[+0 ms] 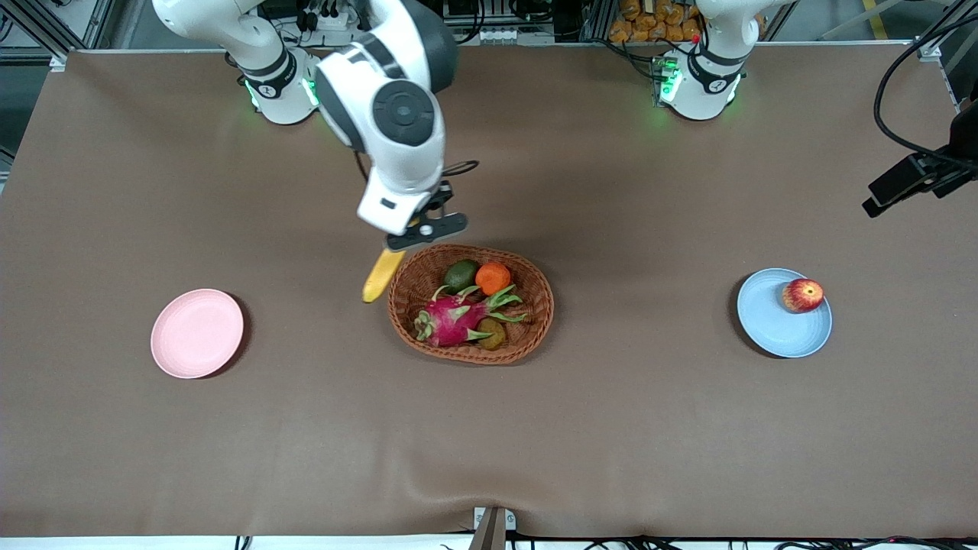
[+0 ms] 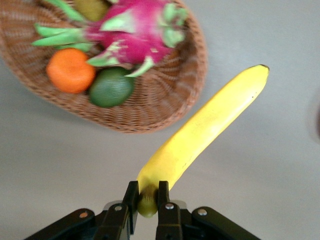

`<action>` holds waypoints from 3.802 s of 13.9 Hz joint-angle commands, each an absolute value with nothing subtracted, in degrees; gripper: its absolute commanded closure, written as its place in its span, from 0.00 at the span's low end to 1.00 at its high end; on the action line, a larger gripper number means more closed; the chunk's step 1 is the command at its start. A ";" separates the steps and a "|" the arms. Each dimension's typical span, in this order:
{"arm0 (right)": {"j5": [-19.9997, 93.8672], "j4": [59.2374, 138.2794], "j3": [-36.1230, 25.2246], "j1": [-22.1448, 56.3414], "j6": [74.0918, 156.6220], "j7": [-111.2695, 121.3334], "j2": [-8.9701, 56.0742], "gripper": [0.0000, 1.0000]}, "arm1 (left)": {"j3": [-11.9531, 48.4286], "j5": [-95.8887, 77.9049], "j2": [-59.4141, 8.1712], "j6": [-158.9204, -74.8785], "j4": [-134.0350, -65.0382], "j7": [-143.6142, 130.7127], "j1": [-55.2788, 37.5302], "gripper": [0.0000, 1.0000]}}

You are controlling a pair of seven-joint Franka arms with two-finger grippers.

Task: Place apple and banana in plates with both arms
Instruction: 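Lift the yellow banana with the right gripper and carry it to the pink plate, then lower the banana onto the pink plate, open the right gripper, withdraw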

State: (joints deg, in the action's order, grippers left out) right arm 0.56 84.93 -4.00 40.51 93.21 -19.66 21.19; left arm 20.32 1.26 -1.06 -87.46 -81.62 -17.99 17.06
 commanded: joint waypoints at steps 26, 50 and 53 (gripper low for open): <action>-1.93 89.91 -3.16 -1.14 103.28 15.21 24.89 0.00 | 18.37 0.09 0.97 -84.55 -81.30 -7.12 19.50 0.00; 2.64 87.80 -3.43 -2.02 82.18 -0.26 -3.08 0.00 | -1.84 -2.28 3.35 -81.11 -82.71 -7.47 -1.50 0.00; 2.20 87.19 -3.25 -1.85 82.18 -0.09 -2.99 0.00 | -1.76 -2.81 2.12 -82.26 -82.53 -7.56 -2.02 0.00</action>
